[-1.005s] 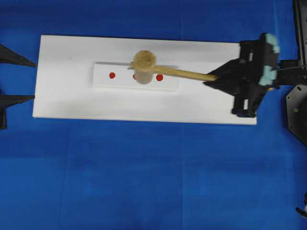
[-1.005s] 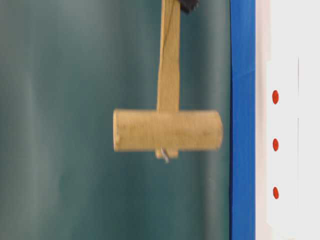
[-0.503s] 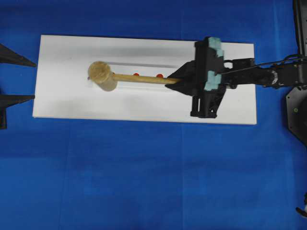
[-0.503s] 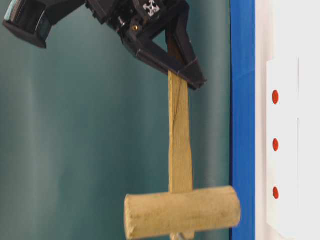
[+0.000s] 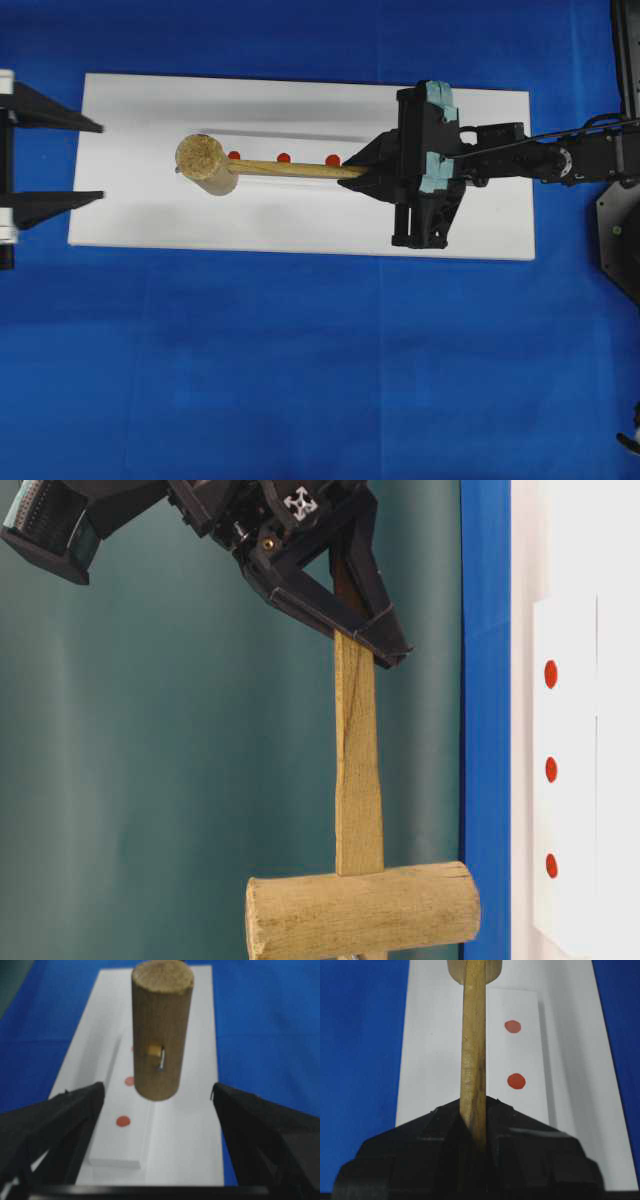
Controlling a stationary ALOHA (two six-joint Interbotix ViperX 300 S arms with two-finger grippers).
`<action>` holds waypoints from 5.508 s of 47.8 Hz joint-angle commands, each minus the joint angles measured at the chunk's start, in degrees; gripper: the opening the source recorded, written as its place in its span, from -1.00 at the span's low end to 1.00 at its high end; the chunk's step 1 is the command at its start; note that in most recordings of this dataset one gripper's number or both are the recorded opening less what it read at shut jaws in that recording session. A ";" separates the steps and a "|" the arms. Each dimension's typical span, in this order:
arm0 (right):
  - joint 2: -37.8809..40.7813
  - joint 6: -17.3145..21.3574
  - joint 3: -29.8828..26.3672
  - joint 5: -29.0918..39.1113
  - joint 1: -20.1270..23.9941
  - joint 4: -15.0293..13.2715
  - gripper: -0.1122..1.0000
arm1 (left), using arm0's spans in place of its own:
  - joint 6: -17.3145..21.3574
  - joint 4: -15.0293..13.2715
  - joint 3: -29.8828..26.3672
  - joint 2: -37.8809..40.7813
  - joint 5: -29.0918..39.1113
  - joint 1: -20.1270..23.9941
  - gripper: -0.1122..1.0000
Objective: Hit the mark with a hammer.
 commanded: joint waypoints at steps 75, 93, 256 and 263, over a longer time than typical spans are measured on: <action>-0.79 0.00 -2.02 0.00 0.00 -0.18 -0.76 | -2.02 0.18 -18.63 37.79 -15.91 0.09 0.01; -0.79 0.79 -1.93 -0.09 0.00 0.00 -0.64 | -2.37 0.18 -18.63 37.71 -15.91 0.09 0.01; 4.31 0.09 -3.87 -1.93 1.58 -10.90 -0.63 | -70.14 0.26 -21.45 30.94 -0.26 -4.31 0.02; 4.31 0.26 -3.87 -1.93 1.58 -10.90 -0.63 | -70.49 0.26 -21.27 30.76 -0.26 -4.22 0.61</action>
